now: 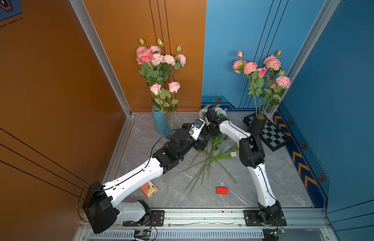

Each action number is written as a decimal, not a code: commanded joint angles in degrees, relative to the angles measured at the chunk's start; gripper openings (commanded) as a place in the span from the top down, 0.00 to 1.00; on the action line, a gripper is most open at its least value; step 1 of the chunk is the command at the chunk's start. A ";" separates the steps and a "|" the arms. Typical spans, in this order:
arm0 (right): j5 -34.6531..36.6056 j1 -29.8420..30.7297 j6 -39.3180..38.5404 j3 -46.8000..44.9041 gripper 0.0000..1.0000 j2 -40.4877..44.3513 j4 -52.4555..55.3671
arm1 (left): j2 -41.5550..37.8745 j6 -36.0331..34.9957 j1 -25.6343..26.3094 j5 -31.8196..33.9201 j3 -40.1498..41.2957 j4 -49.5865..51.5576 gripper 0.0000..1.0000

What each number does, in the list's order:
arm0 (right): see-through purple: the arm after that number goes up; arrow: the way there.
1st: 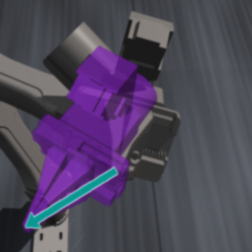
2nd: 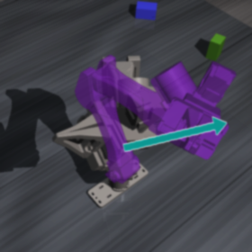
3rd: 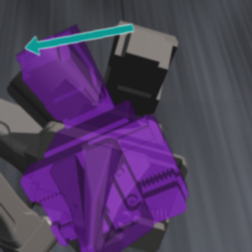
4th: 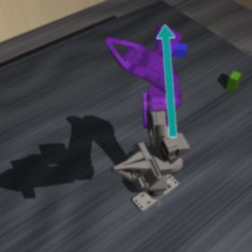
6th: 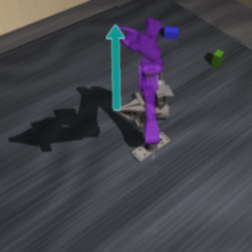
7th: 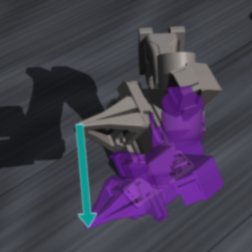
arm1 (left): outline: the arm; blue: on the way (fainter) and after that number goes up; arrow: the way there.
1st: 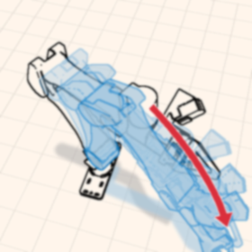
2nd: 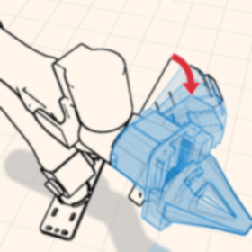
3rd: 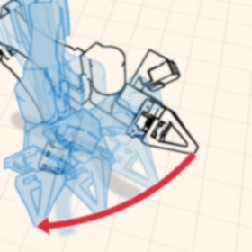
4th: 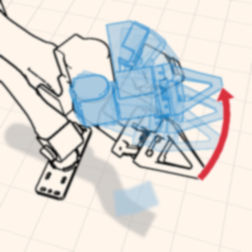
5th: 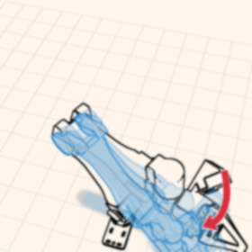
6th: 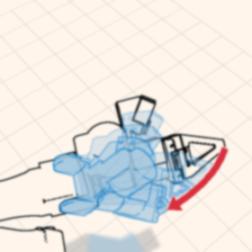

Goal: Place the pink flowers into the vase
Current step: Pick up the flower at the center of the board.

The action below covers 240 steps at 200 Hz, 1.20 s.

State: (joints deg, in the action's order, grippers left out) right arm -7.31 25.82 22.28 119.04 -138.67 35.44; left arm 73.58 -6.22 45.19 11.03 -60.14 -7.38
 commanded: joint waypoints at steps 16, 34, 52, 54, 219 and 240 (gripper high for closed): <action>3.00 0.11 0.24 1.71 0.36 -2.26 1.65 | 0.41 -0.02 0.67 -1.41 -1.12 0.80 0.02; 2.46 -0.09 0.86 1.99 0.42 -2.73 1.56 | 0.48 -0.04 0.65 -1.36 -0.95 0.82 0.01; 1.99 -0.51 1.88 2.16 0.48 -2.97 1.48 | 0.44 -0.10 0.69 -1.37 -0.79 0.87 0.01; 2.03 -0.55 1.88 2.16 0.49 -2.95 1.47 | 0.45 -0.11 0.62 -1.41 -0.84 0.83 0.02; 2.12 -1.45 3.12 2.16 0.90 -3.93 1.12 | 1.76 -0.20 0.69 -2.06 -1.50 0.79 0.01; 1.28 -1.55 3.29 2.29 0.91 -3.22 0.54 | 1.52 -0.25 0.69 -1.93 -1.45 0.87 0.01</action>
State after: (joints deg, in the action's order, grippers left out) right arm -5.74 24.67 24.73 119.85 -141.14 35.42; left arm 75.05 -6.24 45.19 10.20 -60.14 -6.90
